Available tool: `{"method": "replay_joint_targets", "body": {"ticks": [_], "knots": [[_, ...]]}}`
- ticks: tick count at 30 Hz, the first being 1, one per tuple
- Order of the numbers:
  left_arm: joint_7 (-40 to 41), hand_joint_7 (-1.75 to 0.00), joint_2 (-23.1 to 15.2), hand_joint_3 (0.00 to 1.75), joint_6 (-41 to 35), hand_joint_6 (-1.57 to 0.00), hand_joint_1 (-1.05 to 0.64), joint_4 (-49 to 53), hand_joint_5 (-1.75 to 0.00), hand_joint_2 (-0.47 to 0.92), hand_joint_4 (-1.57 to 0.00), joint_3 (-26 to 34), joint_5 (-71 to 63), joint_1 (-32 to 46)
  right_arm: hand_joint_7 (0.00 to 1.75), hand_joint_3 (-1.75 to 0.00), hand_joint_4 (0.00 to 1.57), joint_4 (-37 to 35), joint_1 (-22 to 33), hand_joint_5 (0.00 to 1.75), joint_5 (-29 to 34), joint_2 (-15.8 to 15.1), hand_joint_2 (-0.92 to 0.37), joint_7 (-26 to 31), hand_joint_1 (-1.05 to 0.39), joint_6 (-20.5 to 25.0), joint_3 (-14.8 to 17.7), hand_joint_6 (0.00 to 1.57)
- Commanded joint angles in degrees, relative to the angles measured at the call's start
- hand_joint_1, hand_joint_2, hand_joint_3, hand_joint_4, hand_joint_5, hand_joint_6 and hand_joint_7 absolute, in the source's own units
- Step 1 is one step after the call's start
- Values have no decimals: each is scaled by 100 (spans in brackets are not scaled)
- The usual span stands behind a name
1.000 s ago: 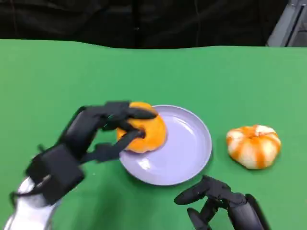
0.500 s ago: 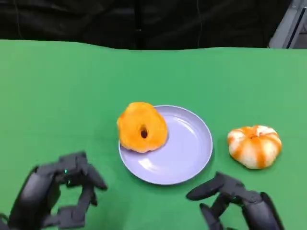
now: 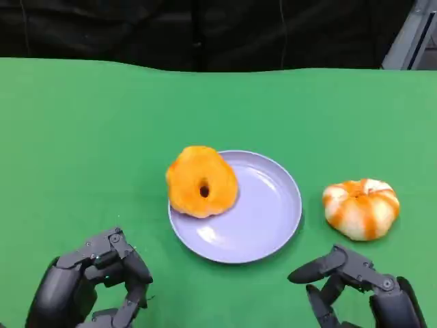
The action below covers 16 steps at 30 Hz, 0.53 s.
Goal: Grasp the bread from the table and place it into the plate.
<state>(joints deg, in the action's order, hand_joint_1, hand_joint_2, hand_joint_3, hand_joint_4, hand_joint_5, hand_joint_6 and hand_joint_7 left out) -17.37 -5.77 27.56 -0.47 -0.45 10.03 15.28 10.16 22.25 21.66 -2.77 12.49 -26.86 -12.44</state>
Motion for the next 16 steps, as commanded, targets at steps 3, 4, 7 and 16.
{"method": "replay_joint_targets", "body": {"ticks": [3,4,7,16], "knots": [[23,-154,10,124,202,-71,5,49,-171,50,-75,27,-148,29,112,-94,73,-8,59,157,-199,38,-56,16,-16,-149,139,68],[21,-154,12,125,236,-71,5,54,-171,50,-75,42,-148,38,112,-93,73,-4,65,156,-195,40,-56,20,-16,-165,149,68],[19,-152,13,124,307,-71,6,72,-170,50,-76,78,-127,41,112,-93,72,32,87,157,-158,50,-57,28,-16,-178,157,67],[-32,-149,0,119,488,-73,5,126,-167,52,-78,142,-18,9,112,-93,72,159,150,159,-121,107,-57,29,-17,-153,152,68]]}}
